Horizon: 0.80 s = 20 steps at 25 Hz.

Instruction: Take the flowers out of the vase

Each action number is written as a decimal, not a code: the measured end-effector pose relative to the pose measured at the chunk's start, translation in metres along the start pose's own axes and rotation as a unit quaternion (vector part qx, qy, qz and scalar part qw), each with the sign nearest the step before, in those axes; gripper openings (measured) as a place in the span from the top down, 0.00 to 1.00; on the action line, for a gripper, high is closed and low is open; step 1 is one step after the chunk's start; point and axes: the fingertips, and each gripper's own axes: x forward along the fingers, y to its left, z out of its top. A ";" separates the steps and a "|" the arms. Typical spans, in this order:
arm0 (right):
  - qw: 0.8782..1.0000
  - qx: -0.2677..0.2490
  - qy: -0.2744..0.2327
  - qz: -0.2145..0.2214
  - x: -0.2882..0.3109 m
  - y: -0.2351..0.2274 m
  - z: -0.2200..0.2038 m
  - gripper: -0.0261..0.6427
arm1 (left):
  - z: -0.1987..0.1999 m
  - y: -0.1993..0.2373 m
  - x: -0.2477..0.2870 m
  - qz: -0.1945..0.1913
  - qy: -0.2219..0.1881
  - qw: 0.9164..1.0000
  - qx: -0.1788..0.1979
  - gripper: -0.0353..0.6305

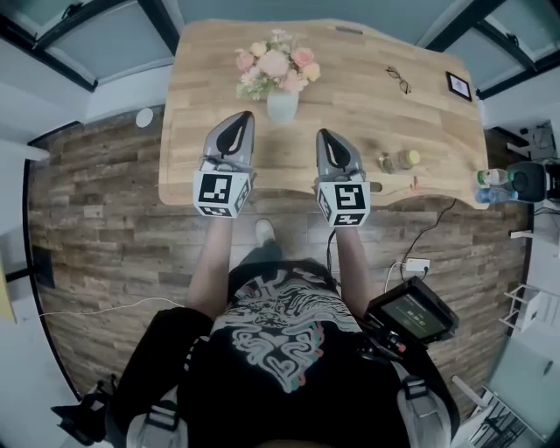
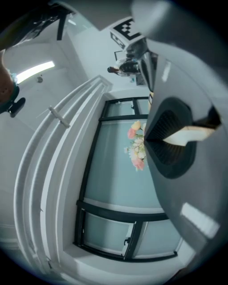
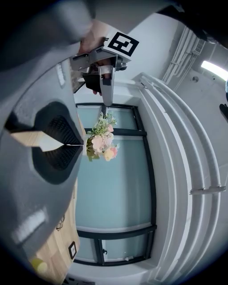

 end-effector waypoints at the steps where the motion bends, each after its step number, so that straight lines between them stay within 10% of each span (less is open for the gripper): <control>1: 1.000 0.000 0.003 0.006 0.006 0.000 -0.002 0.96 | -0.005 0.004 0.006 0.001 0.006 1.000 -0.008 0.96; 20: 0.987 -0.017 0.083 0.136 0.104 -0.019 -0.068 0.52 | -0.070 -0.014 0.101 0.003 0.099 0.994 -0.049 0.45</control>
